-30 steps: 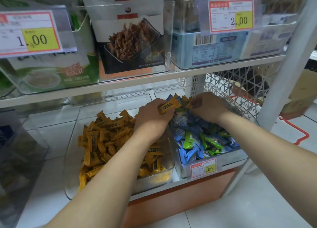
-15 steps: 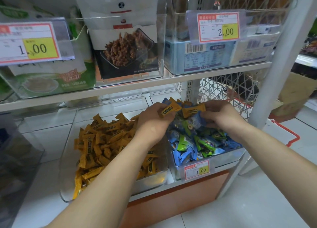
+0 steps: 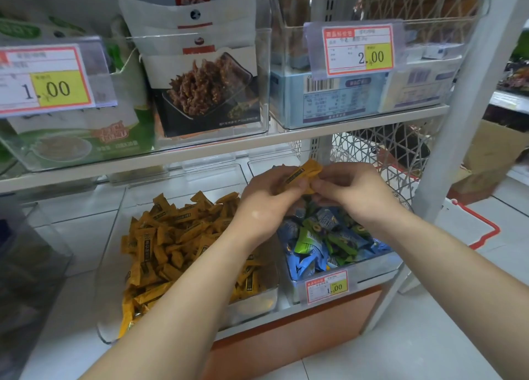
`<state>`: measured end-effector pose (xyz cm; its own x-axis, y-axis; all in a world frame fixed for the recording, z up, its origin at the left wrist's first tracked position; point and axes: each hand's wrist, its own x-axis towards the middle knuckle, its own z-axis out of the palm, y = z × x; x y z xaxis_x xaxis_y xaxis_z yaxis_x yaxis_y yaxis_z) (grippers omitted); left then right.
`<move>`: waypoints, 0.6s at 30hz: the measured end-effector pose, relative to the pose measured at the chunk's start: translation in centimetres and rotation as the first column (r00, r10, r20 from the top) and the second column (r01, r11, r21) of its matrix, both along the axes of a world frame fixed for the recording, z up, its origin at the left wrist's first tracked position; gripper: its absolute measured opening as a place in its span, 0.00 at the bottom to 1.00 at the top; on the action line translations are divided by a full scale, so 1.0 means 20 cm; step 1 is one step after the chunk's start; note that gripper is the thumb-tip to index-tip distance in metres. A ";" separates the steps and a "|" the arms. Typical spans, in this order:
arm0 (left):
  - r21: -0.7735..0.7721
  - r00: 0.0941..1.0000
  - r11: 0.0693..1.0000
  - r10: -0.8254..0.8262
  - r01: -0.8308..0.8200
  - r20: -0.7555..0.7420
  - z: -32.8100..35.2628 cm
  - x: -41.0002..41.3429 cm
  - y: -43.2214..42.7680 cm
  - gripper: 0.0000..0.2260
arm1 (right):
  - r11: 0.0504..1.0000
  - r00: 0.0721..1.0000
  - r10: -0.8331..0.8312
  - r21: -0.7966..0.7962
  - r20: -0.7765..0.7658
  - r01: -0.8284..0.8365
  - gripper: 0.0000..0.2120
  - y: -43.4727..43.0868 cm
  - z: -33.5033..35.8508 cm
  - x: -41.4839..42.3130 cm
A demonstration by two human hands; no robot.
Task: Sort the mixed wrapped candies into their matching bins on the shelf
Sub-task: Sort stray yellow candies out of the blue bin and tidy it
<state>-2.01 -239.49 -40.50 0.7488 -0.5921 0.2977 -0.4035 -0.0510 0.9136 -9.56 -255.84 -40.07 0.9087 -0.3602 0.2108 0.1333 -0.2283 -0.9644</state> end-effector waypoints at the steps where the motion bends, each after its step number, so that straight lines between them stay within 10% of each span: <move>1: -0.018 0.999 1.000 -0.020 0.019 -0.025 0.01 -0.01 0.01 0.04 | 1.000 1.000 0.002 0.031 0.010 -0.002 0.03 0.01 0.00 0.01; 9: 0.308 0.872 0.825 0.388 -0.473 0.299 -0.04 0.20 0.25 0.11 | 0.911 0.958 -0.263 -0.356 -0.117 0.207 0.01 -0.21 -0.08 0.25; 18: 0.416 0.895 0.796 0.349 -0.440 0.277 -0.15 0.25 0.36 0.12 | 0.720 0.933 -0.166 -0.685 -0.319 -0.107 0.15 -0.39 -0.22 0.67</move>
<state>2.91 -232.36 -43.53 0.9081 -0.3568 0.2190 -0.4075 -0.6332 0.6581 3.85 -263.69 -44.53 0.9588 -0.2678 0.0945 -0.1826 -0.8362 -0.5172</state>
